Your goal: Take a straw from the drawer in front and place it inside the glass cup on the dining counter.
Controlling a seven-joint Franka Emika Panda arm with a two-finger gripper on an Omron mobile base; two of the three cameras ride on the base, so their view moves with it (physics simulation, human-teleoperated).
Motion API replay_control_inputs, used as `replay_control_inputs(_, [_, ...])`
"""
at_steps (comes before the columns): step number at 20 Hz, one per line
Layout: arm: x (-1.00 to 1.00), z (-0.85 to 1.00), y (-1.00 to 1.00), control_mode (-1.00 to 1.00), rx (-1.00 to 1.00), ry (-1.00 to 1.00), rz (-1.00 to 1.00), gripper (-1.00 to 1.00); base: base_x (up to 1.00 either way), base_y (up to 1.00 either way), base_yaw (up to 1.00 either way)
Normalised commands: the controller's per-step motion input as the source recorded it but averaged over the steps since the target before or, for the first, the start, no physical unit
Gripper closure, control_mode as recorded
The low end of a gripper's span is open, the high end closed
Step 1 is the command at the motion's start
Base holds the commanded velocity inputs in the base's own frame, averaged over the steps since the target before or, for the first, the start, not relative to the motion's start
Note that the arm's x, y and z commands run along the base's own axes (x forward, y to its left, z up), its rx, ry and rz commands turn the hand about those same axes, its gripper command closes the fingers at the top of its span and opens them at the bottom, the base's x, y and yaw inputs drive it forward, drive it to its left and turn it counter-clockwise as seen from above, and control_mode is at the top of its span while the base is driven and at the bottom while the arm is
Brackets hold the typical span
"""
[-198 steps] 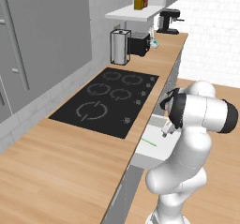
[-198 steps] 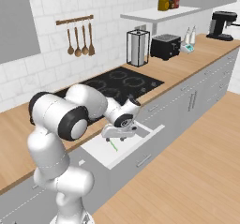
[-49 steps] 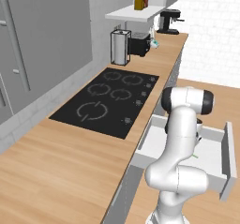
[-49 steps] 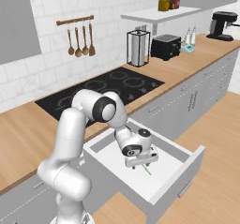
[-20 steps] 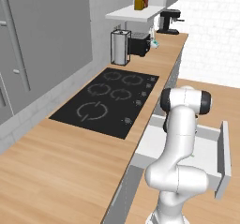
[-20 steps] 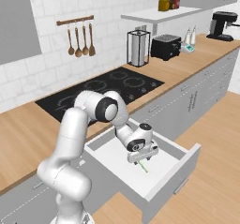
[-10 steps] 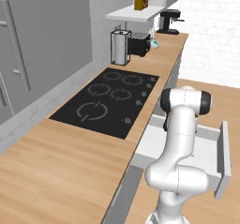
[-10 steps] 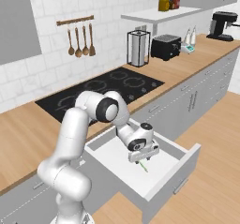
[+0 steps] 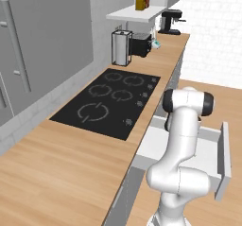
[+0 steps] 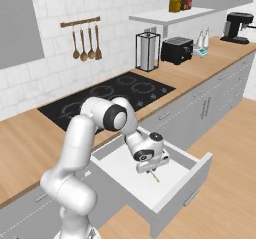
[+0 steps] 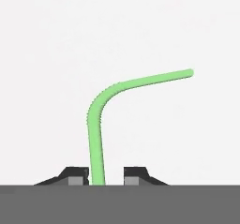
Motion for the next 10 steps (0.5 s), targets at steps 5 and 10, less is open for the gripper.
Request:
replay_control_inputs(5, [-0.01,0.00,0.04,-1.00,0.00,0.00,0.00,1.00,0.00,0.00,0.00])
replay_control_inputs(10, [-0.01,0.70,-0.04,-1.00,0.00,0.03,0.00,1.00,0.00,0.00,0.00])
